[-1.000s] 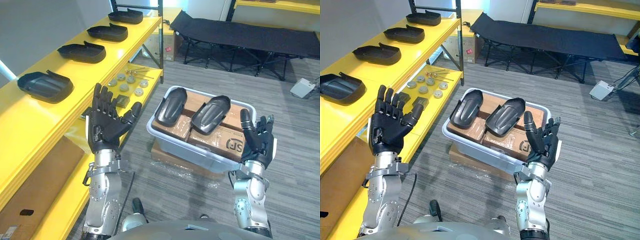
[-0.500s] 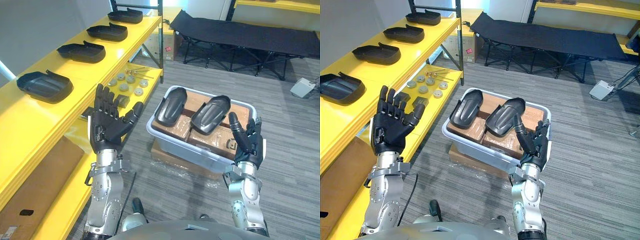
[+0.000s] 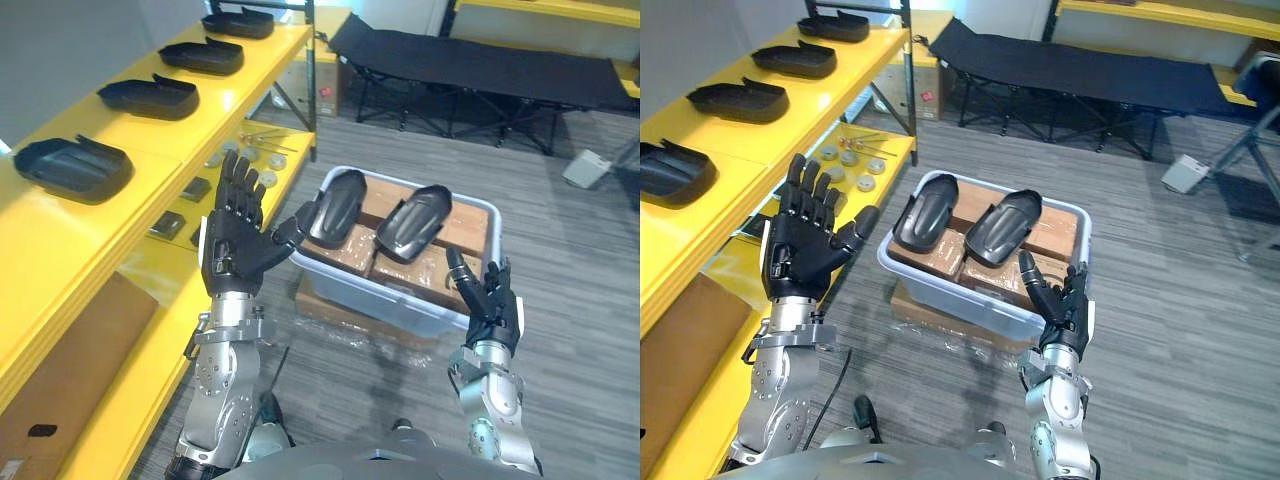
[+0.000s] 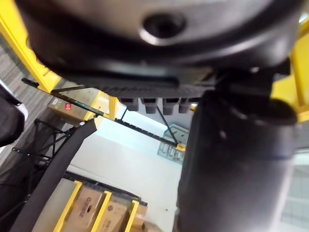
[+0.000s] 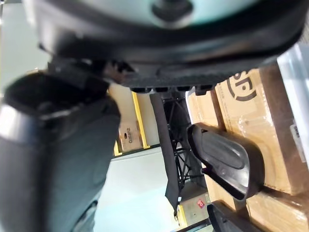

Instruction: Walk over and take three plastic housings, then place them on the shelf

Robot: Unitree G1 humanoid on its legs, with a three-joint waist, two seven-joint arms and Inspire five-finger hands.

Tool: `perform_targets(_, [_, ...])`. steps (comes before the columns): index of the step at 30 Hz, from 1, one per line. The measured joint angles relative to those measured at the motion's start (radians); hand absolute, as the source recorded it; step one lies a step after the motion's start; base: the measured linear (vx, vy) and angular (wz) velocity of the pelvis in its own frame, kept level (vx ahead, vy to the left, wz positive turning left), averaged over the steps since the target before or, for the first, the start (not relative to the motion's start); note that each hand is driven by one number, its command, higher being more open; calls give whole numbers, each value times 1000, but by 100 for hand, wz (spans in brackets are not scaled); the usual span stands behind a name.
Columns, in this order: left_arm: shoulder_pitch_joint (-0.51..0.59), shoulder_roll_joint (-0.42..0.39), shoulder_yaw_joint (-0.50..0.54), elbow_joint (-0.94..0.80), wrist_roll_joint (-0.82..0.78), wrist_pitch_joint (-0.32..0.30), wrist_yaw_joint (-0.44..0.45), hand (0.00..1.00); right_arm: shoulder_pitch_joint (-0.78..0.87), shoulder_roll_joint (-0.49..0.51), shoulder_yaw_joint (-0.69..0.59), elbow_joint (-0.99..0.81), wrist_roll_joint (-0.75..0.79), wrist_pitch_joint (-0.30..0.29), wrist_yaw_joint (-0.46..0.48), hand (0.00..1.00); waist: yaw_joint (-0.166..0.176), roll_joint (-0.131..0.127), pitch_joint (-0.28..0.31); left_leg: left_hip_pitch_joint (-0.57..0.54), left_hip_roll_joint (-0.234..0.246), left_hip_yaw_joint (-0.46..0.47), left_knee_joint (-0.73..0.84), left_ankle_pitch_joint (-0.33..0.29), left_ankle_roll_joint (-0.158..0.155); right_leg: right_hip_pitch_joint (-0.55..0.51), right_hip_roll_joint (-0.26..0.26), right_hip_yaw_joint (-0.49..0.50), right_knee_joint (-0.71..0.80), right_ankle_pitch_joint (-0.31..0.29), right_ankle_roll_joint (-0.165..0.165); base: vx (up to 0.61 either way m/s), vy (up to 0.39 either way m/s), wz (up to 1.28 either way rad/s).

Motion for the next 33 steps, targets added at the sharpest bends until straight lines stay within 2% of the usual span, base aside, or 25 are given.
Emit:
perform_targets(2, [3,8,9,1,30,19,4,100,9,11,30,-1,-5,0,10,100,-8,-12,7,-2,6,2,-1,-9,0,-16,-8,-51,9,-40,-91,-43,12,-42])
perform_targets(4, [3,12,9,1,31,19,11,100,23,21,44,-3,-37,-1,18,100,-8,-11,6,-9,11,2,-1,-18,-4,-20,-7,-86,-6,-70,-133,2,24,-38])
perform_targets(5, [3,9,11,1,30,18,19,100,37,22,59,-7,-48,-3,23,100,-8,-7,3,-22,20,6,-1,-20,-1,-33,-9,-108,9,-69,-132,39,28,-37])
perform_targets(6, [8,18,16,4,30,18,33,100,49,23,81,-6,-59,-3,26,100,-9,-21,2,-25,17,15,-1,-19,-1,-51,-12,-120,23,-60,-119,39,-4,-23])
perform_targets(8, [23,15,25,12,30,15,61,100,65,19,97,-6,-59,-3,30,100,-8,-26,0,-19,14,22,-1,-19,-2,-37,-13,-120,-10,-30,-74,43,-31,-11])
perform_targets(9, [40,12,27,12,30,10,72,100,64,18,99,-6,-60,-3,31,100,-7,-25,-2,-14,15,27,0,-19,-2,-29,-11,-120,-30,-12,-49,58,-38,-15])
perform_targets(12, [79,11,42,13,26,10,92,100,53,-13,100,-5,-74,-4,27,100,-5,-15,-6,-3,20,33,1,-16,-13,-14,-6,-117,-62,70,-19,58,-42,-12])
perform_targets(14, [97,-6,53,22,24,10,91,100,51,-45,97,-5,-79,-4,25,100,-3,0,-15,16,37,45,3,-14,-29,-1,13,-111,-78,77,-10,93,-60,-22])
perform_targets(18, [99,-11,46,49,25,10,54,100,59,-59,74,-2,-76,-4,21,100,-14,22,-32,28,62,60,5,-18,-42,15,42,-108,-106,87,-3,66,-40,-15])
perform_targets(20, [100,-9,38,74,25,10,49,100,68,-58,74,10,-75,-4,21,100,-13,24,-33,44,77,75,26,-40,-51,29,53,-97,-111,83,-7,64,-26,-24])
perform_targets(22, [101,-9,34,119,25,10,54,100,71,-59,75,25,-74,-4,28,100,-11,34,-27,30,127,85,152,-113,-59,44,64,-90,-95,64,-15,48,-33,-32])
perform_targets(23, [104,-10,31,145,25,10,65,100,71,-60,74,25,-70,-4,36,100,-12,54,-15,25,166,84,236,-151,-59,55,76,-85,-73,43,-21,38,-42,-33])
perform_targets(24, [106,-10,31,158,25,10,69,100,71,-60,74,25,-65,-4,42,100,-12,64,-10,21,185,81,282,-160,-60,58,81,-81,-64,31,-23,21,-46,-35])
perform_targets(26, [120,-11,43,190,20,13,70,100,74,-61,73,28,-57,-4,68,100,-12,81,-2,-31,242,31,464,-161,-36,78,100,-44,-63,14,-35,25,-92,-37])
perform_targets(27, [125,-11,48,190,20,14,70,100,74,-61,73,28,-58,-4,74,100,-13,80,0,-48,249,7,503,-154,-26,84,103,-39,-68,13,-37,56,-87,-23])
perform_targets(28, [126,-12,53,191,19,15,67,100,75,-61,66,28,-58,-4,79,100,-11,72,12,-83,247,-35,565,-167,-29,101,95,-21,-82,13,-38,86,40,-18])
perform_targets(29, [126,-14,54,190,17,15,61,100,68,-67,55,28,-59,-5,82,100,-5,78,16,-85,198,-67,547,-238,-42,102,86,-4,-83,12,-38,80,108,-19])
perform_targets(30, [126,-15,55,188,16,14,54,100,61,-86,46,28,-59,-6,84,100,-6,90,17,-78,157,-86,480,-267,-32,92,86,-3,-80,12,-37,42,154,-19])
perform_targets(31, [126,-20,55,187,15,14,49,100,57,-100,43,28,-59,-9,85,100,-6,106,16,-65,132,-85,419,-277,-22,85,95,-4,-79,12,-35,49,133,-38])
perform_targets(32, [126,-28,75,195,1,13,47,100,36,-103,48,51,-79,-13,91,100,3,95,26,-31,104,-75,346,-273,-22,98,97,5,-98,25,-22,40,84,-31])
perform_targets(33, [125,-27,76,196,-4,13,48,100,36,-103,51,51,-80,-16,94,100,4,94,29,-31,104,-74,348,-272,-21,96,95,3,-96,27,-23,130,69,-22])
